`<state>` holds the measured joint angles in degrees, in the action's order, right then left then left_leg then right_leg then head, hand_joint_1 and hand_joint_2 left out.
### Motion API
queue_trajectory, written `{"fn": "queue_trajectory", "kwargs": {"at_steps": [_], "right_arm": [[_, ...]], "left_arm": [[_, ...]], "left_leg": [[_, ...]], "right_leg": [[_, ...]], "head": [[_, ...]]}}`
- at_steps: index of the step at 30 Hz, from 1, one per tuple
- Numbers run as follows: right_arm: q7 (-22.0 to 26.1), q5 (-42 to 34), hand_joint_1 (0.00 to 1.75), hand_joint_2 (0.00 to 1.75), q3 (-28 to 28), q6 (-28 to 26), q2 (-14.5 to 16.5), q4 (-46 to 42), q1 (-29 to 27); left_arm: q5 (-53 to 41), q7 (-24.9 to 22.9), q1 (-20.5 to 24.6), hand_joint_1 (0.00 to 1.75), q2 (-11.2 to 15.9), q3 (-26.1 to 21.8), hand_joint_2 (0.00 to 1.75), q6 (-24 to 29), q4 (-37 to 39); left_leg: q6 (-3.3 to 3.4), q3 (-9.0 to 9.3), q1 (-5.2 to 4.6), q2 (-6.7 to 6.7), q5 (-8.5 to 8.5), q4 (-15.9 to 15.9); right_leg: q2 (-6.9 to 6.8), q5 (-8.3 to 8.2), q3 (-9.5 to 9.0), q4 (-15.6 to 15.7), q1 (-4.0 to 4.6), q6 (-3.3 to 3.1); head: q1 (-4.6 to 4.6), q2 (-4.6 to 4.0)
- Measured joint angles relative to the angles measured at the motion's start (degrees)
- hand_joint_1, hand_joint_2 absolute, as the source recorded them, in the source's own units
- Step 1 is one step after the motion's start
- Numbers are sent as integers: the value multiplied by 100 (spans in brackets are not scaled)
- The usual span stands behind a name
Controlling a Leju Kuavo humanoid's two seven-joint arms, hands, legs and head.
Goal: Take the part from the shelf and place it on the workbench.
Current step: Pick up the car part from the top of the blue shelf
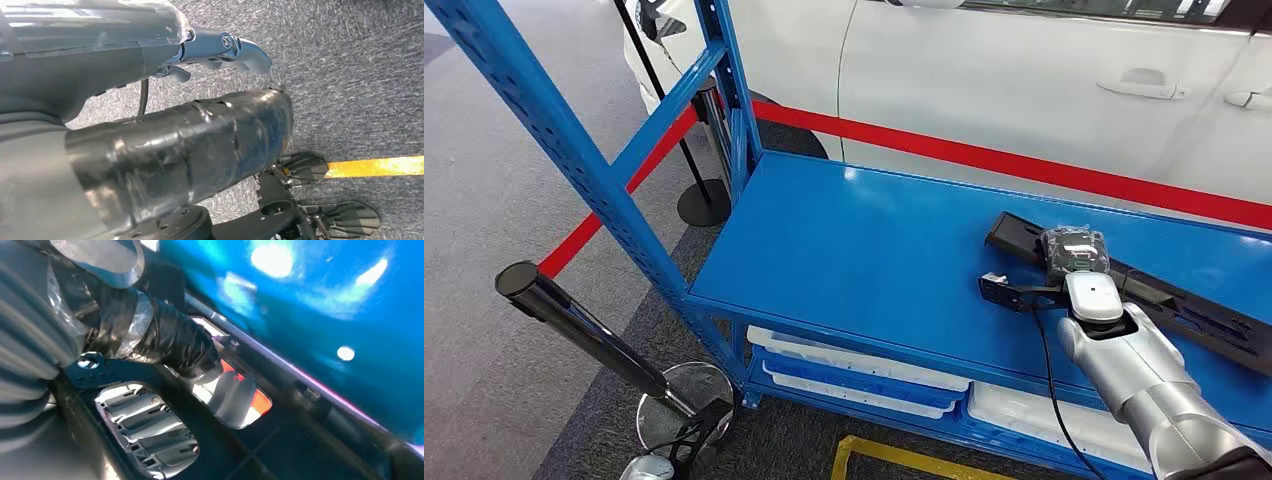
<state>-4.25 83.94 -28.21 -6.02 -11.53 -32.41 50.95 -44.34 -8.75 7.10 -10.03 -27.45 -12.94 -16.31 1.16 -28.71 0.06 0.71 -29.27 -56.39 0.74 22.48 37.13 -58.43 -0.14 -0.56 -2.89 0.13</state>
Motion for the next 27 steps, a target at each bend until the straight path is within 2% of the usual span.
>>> {"fn": "queue_trajectory", "kwargs": {"at_steps": [6,14,18,21,23,25,27], "right_arm": [[17,1,175,175,-13,-56,61,22,-31],[102,-164,175,175,-23,-464,196,-104,-162],[162,-218,175,175,-25,-571,208,-263,-257],[188,-237,175,175,-25,-740,208,-444,-355],[162,-284,175,175,-23,-897,184,-672,-465],[263,-437,175,175,-23,-1037,124,-1049,-622],[390,-536,175,175,-23,-1140,40,-1539,-770]], "left_arm": [[29,14,-24,0,22,0,0,10,0],[327,255,-96,0,52,-11,0,-213,9],[421,334,-143,0,57,-25,175,-227,17],[374,467,-181,0,51,-20,175,-338,22],[394,465,-379,0,-18,87,175,-680,-176],[811,-103,-837,0,-165,337,175,-985,-939],[1394,-679,-1248,0,-250,637,175,-1003,-1719]], "left_leg": [[1,-5,-1,0,-1,-4],[1,-7,-1,0,-2,-4],[0,-7,-1,0,-3,-4],[0,-6,-1,0,-3,-4],[-1,-3,-2,-7,-7,-3],[-1,4,0,-28,-19,-4],[-1,14,-1,-42,-26,-7]], "right_leg": [[-1,0,5,0,-6,0],[0,1,7,0,-4,1],[0,1,7,0,-4,1],[0,1,7,0,-3,1],[8,3,7,0,-3,3],[29,6,8,-1,-2,8],[43,9,17,-2,0,11]], "head": [[-2,0],[-2,0],[-2,0],[-2,0],[-3,0],[-3,0],[-1,0]]}}
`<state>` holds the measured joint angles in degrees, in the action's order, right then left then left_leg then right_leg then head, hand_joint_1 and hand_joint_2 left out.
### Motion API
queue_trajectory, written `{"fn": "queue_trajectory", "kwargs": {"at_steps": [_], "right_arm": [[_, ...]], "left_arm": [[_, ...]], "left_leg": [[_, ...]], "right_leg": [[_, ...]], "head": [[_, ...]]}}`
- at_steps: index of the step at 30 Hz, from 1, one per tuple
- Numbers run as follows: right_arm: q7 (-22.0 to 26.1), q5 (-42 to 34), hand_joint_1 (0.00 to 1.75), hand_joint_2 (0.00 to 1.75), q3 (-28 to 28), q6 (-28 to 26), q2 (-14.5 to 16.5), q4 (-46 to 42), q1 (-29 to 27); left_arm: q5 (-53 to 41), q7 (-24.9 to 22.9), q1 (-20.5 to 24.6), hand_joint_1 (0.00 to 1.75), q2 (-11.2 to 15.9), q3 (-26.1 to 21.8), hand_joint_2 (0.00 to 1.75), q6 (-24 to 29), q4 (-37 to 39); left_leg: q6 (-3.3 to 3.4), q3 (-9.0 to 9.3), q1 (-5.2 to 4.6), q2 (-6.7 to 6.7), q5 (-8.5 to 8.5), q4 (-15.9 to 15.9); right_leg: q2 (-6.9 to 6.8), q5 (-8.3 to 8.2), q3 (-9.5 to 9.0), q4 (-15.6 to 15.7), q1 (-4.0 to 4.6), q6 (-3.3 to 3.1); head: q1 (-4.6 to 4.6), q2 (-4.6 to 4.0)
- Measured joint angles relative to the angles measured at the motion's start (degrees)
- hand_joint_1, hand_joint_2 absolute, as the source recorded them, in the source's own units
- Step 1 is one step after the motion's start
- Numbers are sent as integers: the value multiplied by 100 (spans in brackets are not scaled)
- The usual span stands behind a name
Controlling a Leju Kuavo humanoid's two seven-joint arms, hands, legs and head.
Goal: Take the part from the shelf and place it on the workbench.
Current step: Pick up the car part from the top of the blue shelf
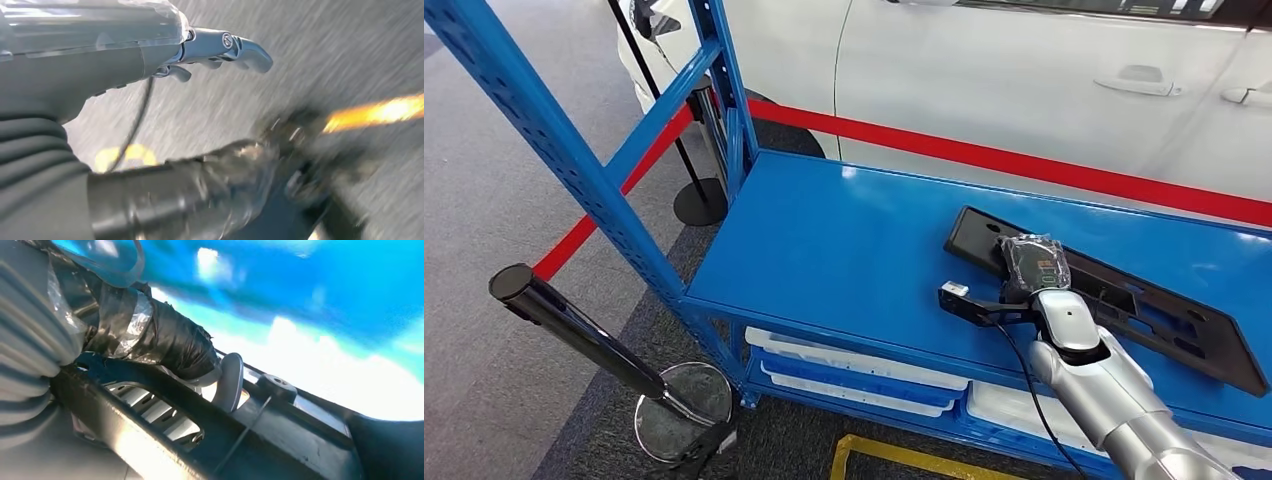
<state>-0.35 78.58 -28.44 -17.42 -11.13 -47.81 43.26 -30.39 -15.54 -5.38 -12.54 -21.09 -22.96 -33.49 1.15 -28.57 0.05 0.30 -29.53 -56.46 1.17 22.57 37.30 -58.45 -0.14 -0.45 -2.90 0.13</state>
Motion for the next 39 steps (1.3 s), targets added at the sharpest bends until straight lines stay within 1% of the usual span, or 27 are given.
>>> {"fn": "queue_trajectory", "kwargs": {"at_steps": [1,3,7,11,16,19,21,22,23,24,25,26,27,28,29,30,31,32,33,34,35,36,37,38,39], "right_arm": [[26,13,175,175,0,-34,-47,-259,-49],[23,52,175,175,0,-67,-132,-782,-109],[81,-116,175,175,2,-227,-284,-1675,-227],[102,-226,175,175,64,-438,-479,-2583,-375],[90,-201,175,175,126,-488,-603,-3157,-508],[85,13,175,175,141,-868,-650,-3372,-604],[-10,315,175,175,149,-1217,-708,-3547,-682],[-87,486,175,175,160,-1358,-749,-3625,-736],[-176,694,175,175,174,-1533,-804,-3709,-790],[-243,856,175,175,189,-1682,-861,-3771,-835],[-284,968,175,175,197,-1809,-912,-3814,-871],[-310,1047,175,175,198,-1934,-963,-3851,-891],[-319,1060,175,175,190,-2007,-1005,-3871,-909],[-320,1055,175,175,175,-2061,-1042,-3885,-924],[-316,1037,175,175,158,-2096,-1075,-3901,-932],[-309,1020,175,175,145,-2109,-1101,-3920,-932],[-301,1007,175,175,138,-2116,-1124,-3947,-925],[-290,991,175,175,135,-2121,-1142,-3971,-914],[-276,964,175,175,133,-2131,-1161,-3999,-903],[-261,928,175,175,129,-2142,-1180,-4023,-894],[-244,883,175,175,125,-2148,-1194,-4044,-890],[-225,834,175,175,120,-2151,-1207,-4071,-888],[-197,783,175,175,114,-2145,-1213,-4096,-884],[-163,729,175,175,107,-2138,-1216,-4122,-877],[-128,680,175,175,98,-2129,-1216,-4145,-868]], "left_arm": [[222,-85,-108,0,7,138,175,79,-207],[495,-54,-211,0,40,382,175,257,-479],[679,-74,-340,0,133,846,175,606,-842],[853,-112,-572,0,163,1299,175,843,-1101],[949,-174,-718,0,178,1611,175,916,-1309],[1065,-204,-777,0,228,1782,175,959,-1397],[1375,-391,-920,0,323,2025,175,957,-1698],[1641,-575,-1032,0,403,2219,175,1016,-1962],[2081,-789,-1136,0,556,2534,175,1221,-2354],[2572,-948,-1197,0,737,2930,175,1546,-2744],[3049,-1025,-1202,0,936,3362,175,1924,-3062],[3574,-1046,-1163,0,1174,3860,175,2377,-3347],[3994,-1022,-1104,0,1378,4307,175,2759,-3491],[4359,-964,-1040,0,1559,4701,175,3043,-3544],[4665,-870,-983,0,1711,5048,175,3231,-3526],[4864,-750,-933,0,1817,5312,175,3293,-3443],[4991,-619,-889,0,1896,5529,175,3290,-3336],[5054,-508,-842,0,1966,5696,175,3268,-3235],[5087,-426,-788,0,2029,5840,175,3247,-3140],[5110,-366,-725,0,2082,5959,175,3232,-3049],[5122,-328,-662,0,2120,6058,175,3219,-2949],[5134,-295,-608,0,2148,6144,175,3203,-2840],[5144,-255,-560,0,2164,6213,175,3175,-2717],[5152,-196,-505,0,2173,6265,175,3122,-2566],[5157,-123,-440,0,2176,6302,175,3050,-2403]], "left_leg": [[0,2,-2,0,0,-3],[0,-4,-6,3,-1,-7],[1,-19,-6,6,-4,-6],[1,-17,-6,5,-4,-6],[4,-19,-7,6,-7,-7],[51,-39,-27,10,-21,-55],[96,-25,-32,14,22,-43],[116,1,-11,0,77,12],[144,25,11,-13,140,80],[172,37,33,-25,195,147],[191,40,52,-35,228,184],[206,25,52,-32,240,186],[207,7,53,-33,242,169],[202,-11,57,-36,238,145],[190,-32,66,-42,230,113],[168,-55,83,-48,215,71],[127,-87,107,-52,187,9],[74,-138,122,-52,152,-59],[21,-192,130,-46,118,-134],[-26,-233,126,-33,91,-204],[-62,-268,115,-17,81,-245],[-88,-284,113,-4,84,-274],[-114,-299,116,3,74,-298],[-137,-342,124,0,10,-358],[-155,-405,129,-5,-114,-491]], "right_leg": [[-1,0,5,0,3,0],[-6,0,7,1,5,1],[-12,3,3,0,5,4],[-10,5,3,0,5,6],[-11,7,3,1,0,9],[-18,-5,4,13,-22,43],[-15,-44,-6,41,-23,82],[-17,-37,-11,46,-17,102],[-25,19,2,4,-11,123],[-33,148,55,-140,-10,141],[-43,344,158,-412,-22,157],[-48,558,304,-792,-38,182],[-50,730,447,-1176,-62,209],[-54,812,535,-1442,-89,242],[-63,787,530,-1510,-122,277],[-77,659,408,-1335,-157,313],[-94,500,201,-975,-195,355],[-102,412,-3,-632,-207,388],[-96,345,-137,-393,-203,380],[-86,356,-201,-261,-199,346],[-70,392,-187,-278,-179,289],[-62,380,-150,-301,-175,220],[-68,389,-128,-293,-182,166],[-74,367,-99,-298,-178,113],[-86,341,-71,-288,-178,62]], "head": [[1,0],[1,0],[-2,0],[-1,0],[-1,0],[-4,0],[-6,0],[-3,0],[2,0],[7,0],[13,0],[15,0],[16,0],[16,0],[15,0],[15,0],[15,0],[19,0],[22,0],[23,0],[20,0],[15,0],[10,0],[3,0],[-1,0]]}}
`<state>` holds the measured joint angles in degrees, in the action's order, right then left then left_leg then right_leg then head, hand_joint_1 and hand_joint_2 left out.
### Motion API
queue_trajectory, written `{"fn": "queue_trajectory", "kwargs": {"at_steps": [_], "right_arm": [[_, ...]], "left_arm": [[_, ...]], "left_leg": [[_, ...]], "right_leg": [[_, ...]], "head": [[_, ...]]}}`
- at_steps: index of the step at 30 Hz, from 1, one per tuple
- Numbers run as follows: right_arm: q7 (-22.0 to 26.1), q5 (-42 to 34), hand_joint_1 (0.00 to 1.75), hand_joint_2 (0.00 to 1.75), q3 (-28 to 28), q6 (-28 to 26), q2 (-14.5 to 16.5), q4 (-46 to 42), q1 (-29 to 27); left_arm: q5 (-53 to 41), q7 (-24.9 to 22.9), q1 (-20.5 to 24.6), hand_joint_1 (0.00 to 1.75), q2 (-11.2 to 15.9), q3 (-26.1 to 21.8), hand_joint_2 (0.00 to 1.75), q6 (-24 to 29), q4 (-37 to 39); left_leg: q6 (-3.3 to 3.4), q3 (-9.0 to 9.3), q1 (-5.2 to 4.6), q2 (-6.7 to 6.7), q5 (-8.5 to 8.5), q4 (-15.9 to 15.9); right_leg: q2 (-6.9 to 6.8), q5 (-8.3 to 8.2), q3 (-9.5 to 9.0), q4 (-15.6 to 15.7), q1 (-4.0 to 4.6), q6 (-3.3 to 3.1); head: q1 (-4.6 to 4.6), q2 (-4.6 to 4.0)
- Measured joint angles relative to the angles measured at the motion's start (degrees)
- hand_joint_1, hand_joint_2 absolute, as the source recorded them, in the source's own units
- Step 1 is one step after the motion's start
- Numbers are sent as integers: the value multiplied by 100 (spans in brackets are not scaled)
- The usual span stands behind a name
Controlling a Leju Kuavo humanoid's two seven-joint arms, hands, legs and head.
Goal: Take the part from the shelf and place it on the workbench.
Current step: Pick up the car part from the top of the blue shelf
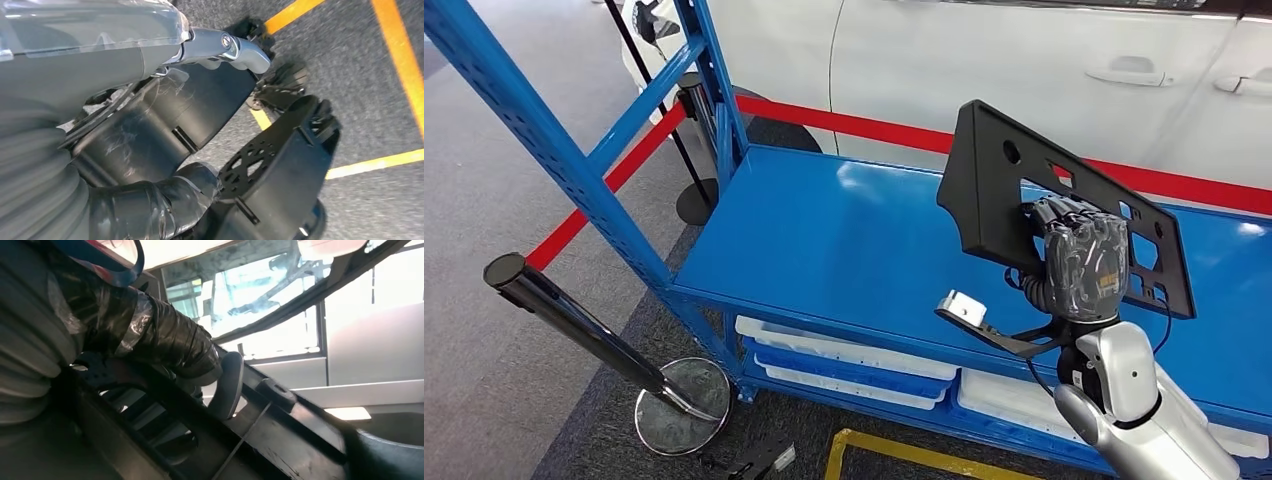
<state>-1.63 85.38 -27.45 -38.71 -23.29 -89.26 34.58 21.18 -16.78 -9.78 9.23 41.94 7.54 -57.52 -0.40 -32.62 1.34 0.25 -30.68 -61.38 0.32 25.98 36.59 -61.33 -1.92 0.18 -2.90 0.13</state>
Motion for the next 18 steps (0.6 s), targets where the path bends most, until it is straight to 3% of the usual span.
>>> {"fn": "queue_trajectory", "kwargs": {"at_steps": [3,4,5,6,8,10,11,14,15,16,18], "right_arm": [[72,-112,175,175,-19,34,-1,-32,18],[89,-129,175,175,-26,43,-1,-33,19],[103,-142,175,175,-37,48,-1,-33,18],[114,-150,175,175,-48,48,-1,-34,19],[129,-164,175,175,-60,45,-1,-40,23],[143,-169,175,175,-62,44,-1,-48,29],[147,-177,175,175,-63,45,-1,-50,31],[153,-236,175,175,-63,49,-5,-50,26],[158,-248,175,175,-63,52,-8,-51,27],[166,-252,175,175,-63,55,-12,-53,28],[182,-256,175,175,-63,58,-16,-56,31]], "left_arm": [[-15,274,261,0,-60,48,175,-246,624],[-22,348,344,0,-94,50,175,-312,836],[-30,412,420,0,-127,51,175,-373,1038],[-43,474,494,0,-165,51,175,-431,1236],[-70,581,641,0,-224,50,175,-525,1604],[-86,642,752,0,-258,47,175,-566,1891],[-97,664,790,0,-277,45,175,-580,2011],[-154,737,860,0,-369,44,175,-662,2319],[-175,761,885,0,-403,42,175,-698,2412],[-195,782,909,0,-440,41,175,-731,2492],[-222,813,945,0,-502,38,175,-784,2627]], "left_leg": [[-20,-355,1,-9,-612,-934],[-9,-443,-4,-9,-729,-1217],[20,-442,-18,-8,-729,-1315],[74,-336,-42,-7,-623,-1197],[277,107,-131,-6,-312,-469],[441,442,-216,-40,-147,140],[485,490,-247,-56,-119,270],[496,471,-255,-81,123,479],[500,450,-238,-93,229,566],[492,411,-215,-104,333,636],[471,268,-204,-105,461,646]], "right_leg": [[-33,-85,105,10,47,-111],[-38,-116,143,9,77,-134],[-39,-148,179,8,112,-149],[-37,-183,213,8,150,-161],[-33,-253,266,11,208,-179],[-42,-331,288,36,215,-156],[-52,-377,291,59,193,-127],[-59,-477,305,163,160,-32],[-52,-359,338,112,161,-10],[-44,-140,391,-43,157,14],[-40,415,525,-647,120,72]], "head": [[-8,0],[-8,0],[-8,0],[-8,0],[-5,0],[0,0],[0,0],[-2,0],[0,0],[4,0],[7,0]]}}
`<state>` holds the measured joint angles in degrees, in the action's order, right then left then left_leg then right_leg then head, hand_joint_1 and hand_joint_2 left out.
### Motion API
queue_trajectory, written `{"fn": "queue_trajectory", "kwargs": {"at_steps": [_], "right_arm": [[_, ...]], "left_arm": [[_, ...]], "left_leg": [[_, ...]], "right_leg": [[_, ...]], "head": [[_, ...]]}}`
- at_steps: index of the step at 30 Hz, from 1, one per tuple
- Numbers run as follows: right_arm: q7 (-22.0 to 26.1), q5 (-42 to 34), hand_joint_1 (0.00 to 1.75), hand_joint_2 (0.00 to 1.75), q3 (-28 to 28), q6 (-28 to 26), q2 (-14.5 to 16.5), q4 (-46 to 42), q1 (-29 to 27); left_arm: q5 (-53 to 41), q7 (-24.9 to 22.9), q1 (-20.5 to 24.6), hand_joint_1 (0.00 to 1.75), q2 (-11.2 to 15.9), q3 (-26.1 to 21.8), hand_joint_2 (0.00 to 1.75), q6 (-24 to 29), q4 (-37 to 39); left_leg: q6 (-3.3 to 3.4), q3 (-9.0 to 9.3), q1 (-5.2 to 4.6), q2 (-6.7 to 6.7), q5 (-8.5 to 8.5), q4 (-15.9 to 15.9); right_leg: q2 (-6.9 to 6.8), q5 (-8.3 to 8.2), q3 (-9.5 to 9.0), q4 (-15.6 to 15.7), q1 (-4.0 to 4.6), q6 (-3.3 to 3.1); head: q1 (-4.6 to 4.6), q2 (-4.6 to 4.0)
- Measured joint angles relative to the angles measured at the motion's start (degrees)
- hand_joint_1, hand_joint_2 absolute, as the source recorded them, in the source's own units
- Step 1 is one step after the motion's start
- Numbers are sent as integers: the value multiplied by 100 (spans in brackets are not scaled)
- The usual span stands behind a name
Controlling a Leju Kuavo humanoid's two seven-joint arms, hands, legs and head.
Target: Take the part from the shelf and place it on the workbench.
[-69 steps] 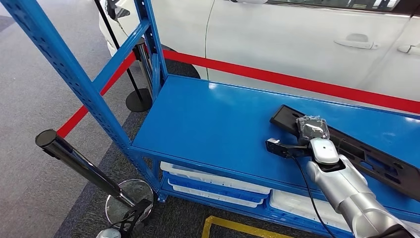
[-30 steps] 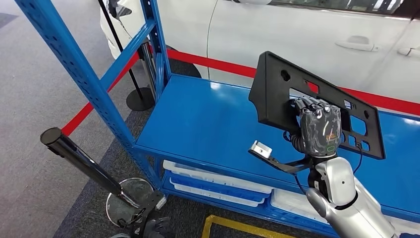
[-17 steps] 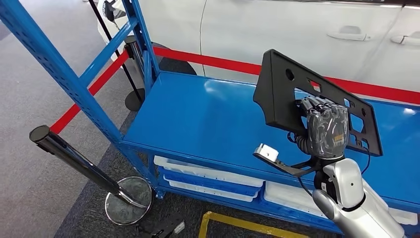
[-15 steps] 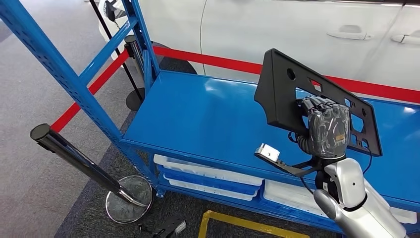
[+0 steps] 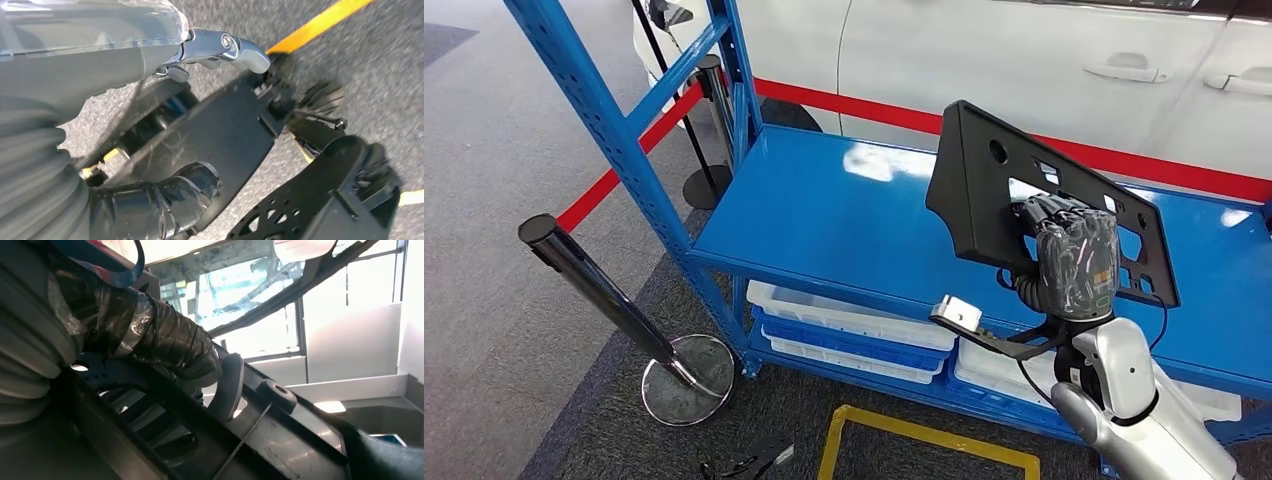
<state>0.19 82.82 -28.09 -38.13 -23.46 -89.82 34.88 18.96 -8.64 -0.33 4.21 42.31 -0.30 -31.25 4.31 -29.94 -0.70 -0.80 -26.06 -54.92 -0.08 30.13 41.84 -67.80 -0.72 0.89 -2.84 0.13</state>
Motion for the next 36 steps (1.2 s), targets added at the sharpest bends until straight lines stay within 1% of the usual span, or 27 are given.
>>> {"fn": "queue_trajectory", "kwargs": {"at_steps": [1,2,3,5,6,8,9,11,12,14,16,17,18,19,20,21,23,24,26,27,28,29,31,32,33,34,36], "right_arm": [[8,-5,175,175,-1,0,-2,-1,-4],[14,-14,175,175,-1,0,-2,-1,-8],[24,-27,175,175,-2,1,-2,-1,-11],[43,-57,175,175,-2,1,-3,-1,-12],[49,-71,175,175,-2,0,-8,-1,-13],[51,-92,175,175,11,-2,-55,-13,-54],[51,-96,175,175,21,-3,-84,-18,-87],[48,-98,175,175,36,-3,-121,-23,-140],[46,-97,175,175,38,-2,-128,-24,-151],[50,-96,175,175,45,4,-136,-27,-155],[54,-74,175,175,50,33,-139,-27,-160],[39,-42,175,175,52,55,-141,-26,-170],[8,-3,175,175,60,74,-152,-27,-194],[-32,34,175,175,76,85,-164,-36,-238],[-70,57,175,175,121,85,-198,-66,-312],[-99,64,175,175,199,81,-252,-119,-414],[-77,-23,175,175,440,75,-388,-262,-653],[6,-119,175,175,552,85,-441,-315,-735],[246,-273,175,175,635,170,-414,-331,-703],[326,-280,175,175,575,232,-315,-279,-577],[356,-268,175,175,468,284,-168,-204,-408],[355,-275,175,175,331,313,-7,-114,-219],[340,-360,175,175,31,315,289,77,113],[340,-413,175,175,-107,312,417,164,246],[337,-453,175,175,-236,310,543,248,353],[331,-480,175,175,-346,309,650,314,439],[314,-499,175,175,-504,308,784,394,566]], "left_arm": [[-18,20,10,0,-31,0,175,-32,63],[-43,45,19,0,-62,0,175,-67,127],[-74,78,31,0,-87,0,175,-108,201],[-130,155,60,0,-119,-4,175,-176,339],[-145,197,74,0,-123,-16,175,-192,412],[-146,323,72,0,-127,-81,175,-168,616],[-140,393,54,0,-127,-120,175,-147,722],[-129,498,12,0,-119,-183,175,-110,903],[-123,516,4,0,-115,-203,175,-100,964],[-115,502,21,0,-110,-243,175,-70,1061],[-125,394,38,0,-106,-278,175,89,1135],[-155,268,22,0,-94,-301,175,266,1160],[-220,49,-46,0,-58,-339,175,520,1137],[-334,-265,-196,0,-6,-385,175,820,1023],[-569,-779,-485,0,105,-471,175,1190,632],[-914,-1234,-897,0,235,-608,175,1529,12],[-1925,-1812,-1858,0,415,-1097,175,1755,-1516],[-2522,-1791,-2222,0,392,-1410,175,1553,-2121],[-3684,-1633,-2370,0,152,-2031,175,985,-2715],[-4097,-1460,-2134,0,-34,-2315,175,859,-2661],[-4328,-1249,-1757,0,-218,-2608,175,849,-2389],[-4405,-1040,-1313,0,-381,-2898,175,900,-1985],[-4337,-828,-467,0,-625,-3504,175,937,-1079],[-4305,-826,-121,0,-704,-3770,175,911,-692],[-4289,-860,157,0,-764,-4011,175,887,-343],[-4285,-894,373,0,-814,-4213,175,872,-56],[-4287,-925,656,0,-898,-4503,175,865,364]], "left_leg": [[-25,-87,6,13,46,-26],[-51,-181,16,29,84,-66],[-80,-287,33,53,118,-123],[-144,-514,77,114,162,-290],[-177,-622,90,151,174,-380],[-250,-767,89,241,209,-526],[-289,-806,85,295,243,-555],[-363,-875,90,364,280,-592],[-396,-920,97,333,199,-652],[-453,-1053,117,200,-237,-1073],[-492,-1189,137,131,-682,-1745],[-499,-1205,142,121,-750,-1989],[-495,-1143,142,113,-700,-2079],[-478,-991,141,100,-571,-1993],[-444,-728,134,53,-425,-1712],[-395,-418,114,-68,-378,-1317],[-301,90,36,-294,-447,-573],[-265,176,-14,-341,-497,-377],[-207,141,-57,-218,-368,-233],[-180,98,-61,-144,-257,-167],[-145,40,-49,-75,-141,-107],[-116,-31,-30,-9,-25,-61],[-77,-231,-27,131,152,-67],[-81,-335,-26,200,230,-86],[-89,-441,-25,264,300,-114],[-102,-552,-23,322,361,-156],[-135,-766,-12,443,449,-280]], "right_leg": [[-1,151,44,-326,-23,33],[-1,176,46,-560,-45,66],[0,85,-21,-645,-67,100],[57,-169,-404,-274,-121,169],[149,-167,-657,48,-140,196],[304,11,-986,533,-150,164],[317,74,-1035,607,-129,124],[199,34,-991,632,-131,9],[134,-11,-952,633,-132,-55],[8,-108,-853,642,-130,-165],[-95,-198,-736,636,-102,-203],[-147,-242,-676,632,-87,-206],[-200,-284,-618,629,-72,-208],[-251,-319,-567,626,-57,-209],[-290,-348,-530,625,-39,-208],[-328,-372,-510,624,-24,-202],[-419,-420,-515,639,-17,-155],[-487,-458,-522,658,-33,-114],[-622,-547,-507,718,-73,-23],[-580,-523,-480,719,-89,11],[-471,-404,-436,651,-95,28],[-317,-192,-372,477,-95,35],[-71,302,-217,-138,-83,25],[-31,421,-164,-453,-72,23],[-15,412,-165,-650,-66,23],[-5,293,-253,-665,-64,22],[106,27,-686,-118,-72,0]], "head": [[2,0],[1,0],[-1,0],[-1,0],[1,0],[-10,0],[-17,0],[-21,0],[-30,0],[-52,0],[-66,0],[-66,0],[-67,0],[-66,0],[-66,0],[-67,0],[-64,0],[-67,0],[-70,0],[-70,0],[-65,0],[-61,0],[-53,0],[-52,0],[-52,0],[-54,0],[-55,0]]}}
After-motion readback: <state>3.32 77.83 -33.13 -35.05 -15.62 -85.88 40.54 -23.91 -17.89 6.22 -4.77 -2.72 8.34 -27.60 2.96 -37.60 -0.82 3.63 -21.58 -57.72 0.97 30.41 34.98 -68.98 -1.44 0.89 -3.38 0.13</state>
